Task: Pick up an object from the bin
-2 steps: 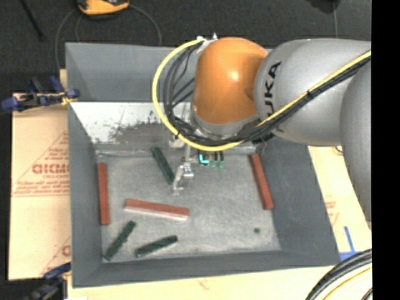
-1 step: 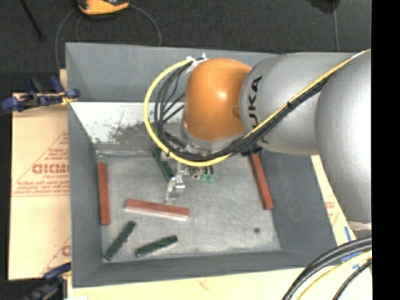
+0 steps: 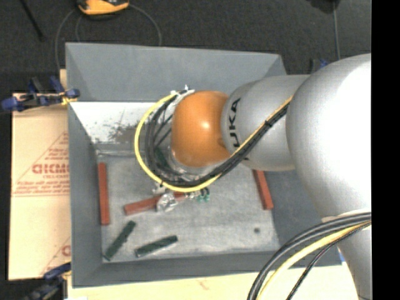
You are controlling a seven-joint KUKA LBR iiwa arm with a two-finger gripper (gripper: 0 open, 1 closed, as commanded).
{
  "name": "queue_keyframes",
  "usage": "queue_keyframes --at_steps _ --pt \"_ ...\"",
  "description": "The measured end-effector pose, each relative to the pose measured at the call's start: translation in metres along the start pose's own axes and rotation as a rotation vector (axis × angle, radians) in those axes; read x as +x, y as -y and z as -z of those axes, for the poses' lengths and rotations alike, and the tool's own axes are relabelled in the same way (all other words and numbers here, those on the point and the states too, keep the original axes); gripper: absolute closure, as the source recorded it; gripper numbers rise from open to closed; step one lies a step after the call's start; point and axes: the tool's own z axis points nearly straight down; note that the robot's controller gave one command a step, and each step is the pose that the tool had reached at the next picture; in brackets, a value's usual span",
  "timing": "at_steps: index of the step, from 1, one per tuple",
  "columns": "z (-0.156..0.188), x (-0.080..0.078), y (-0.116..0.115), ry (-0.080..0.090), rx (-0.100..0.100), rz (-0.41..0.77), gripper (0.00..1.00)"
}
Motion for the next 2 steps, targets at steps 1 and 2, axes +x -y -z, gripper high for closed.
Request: queue_keyframes --at_steps 1,2 --pt "0.0 0.0 0.0 0.0 0.0 -0.001 1.0" --pt "0.161 -0.002 0.0 0.007 0.002 -0.04 1.0"
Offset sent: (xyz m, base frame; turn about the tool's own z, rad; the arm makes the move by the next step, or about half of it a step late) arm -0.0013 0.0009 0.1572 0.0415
